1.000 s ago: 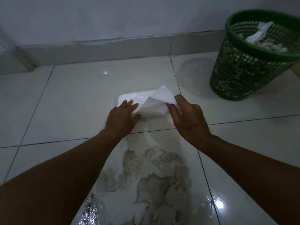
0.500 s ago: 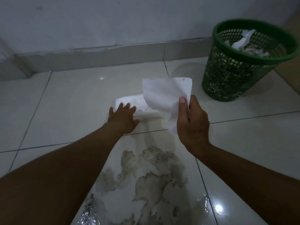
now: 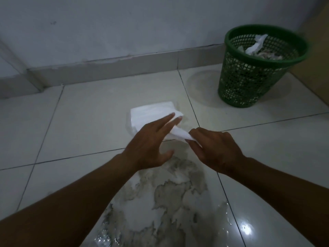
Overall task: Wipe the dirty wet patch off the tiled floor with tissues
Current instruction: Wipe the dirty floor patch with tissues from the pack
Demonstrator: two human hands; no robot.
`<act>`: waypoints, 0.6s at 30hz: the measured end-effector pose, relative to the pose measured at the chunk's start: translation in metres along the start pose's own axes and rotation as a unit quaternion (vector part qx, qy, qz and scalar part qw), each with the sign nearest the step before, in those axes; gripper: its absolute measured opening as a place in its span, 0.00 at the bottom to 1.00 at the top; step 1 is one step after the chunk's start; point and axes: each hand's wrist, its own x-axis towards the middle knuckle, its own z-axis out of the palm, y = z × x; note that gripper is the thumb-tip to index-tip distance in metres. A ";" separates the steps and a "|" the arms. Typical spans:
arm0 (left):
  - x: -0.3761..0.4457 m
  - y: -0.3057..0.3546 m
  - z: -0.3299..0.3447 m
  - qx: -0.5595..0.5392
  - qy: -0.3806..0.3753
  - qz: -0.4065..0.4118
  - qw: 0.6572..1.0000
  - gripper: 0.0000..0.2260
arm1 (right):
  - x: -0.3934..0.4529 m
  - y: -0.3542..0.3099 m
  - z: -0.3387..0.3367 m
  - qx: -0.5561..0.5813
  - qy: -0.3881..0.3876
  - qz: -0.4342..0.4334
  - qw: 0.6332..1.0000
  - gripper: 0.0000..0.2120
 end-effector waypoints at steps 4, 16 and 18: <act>-0.007 0.004 -0.001 0.017 0.070 0.059 0.996 0.13 | 0.000 -0.005 -0.002 0.009 -0.017 -0.014 1.000 0.13; -0.081 -0.019 0.004 0.057 -0.045 0.021 0.997 0.12 | -0.044 -0.026 0.017 0.061 -0.111 -0.056 0.990 0.09; -0.098 -0.021 0.012 0.054 -0.087 0.035 0.994 0.14 | -0.047 -0.031 0.019 0.082 -0.174 -0.050 0.980 0.08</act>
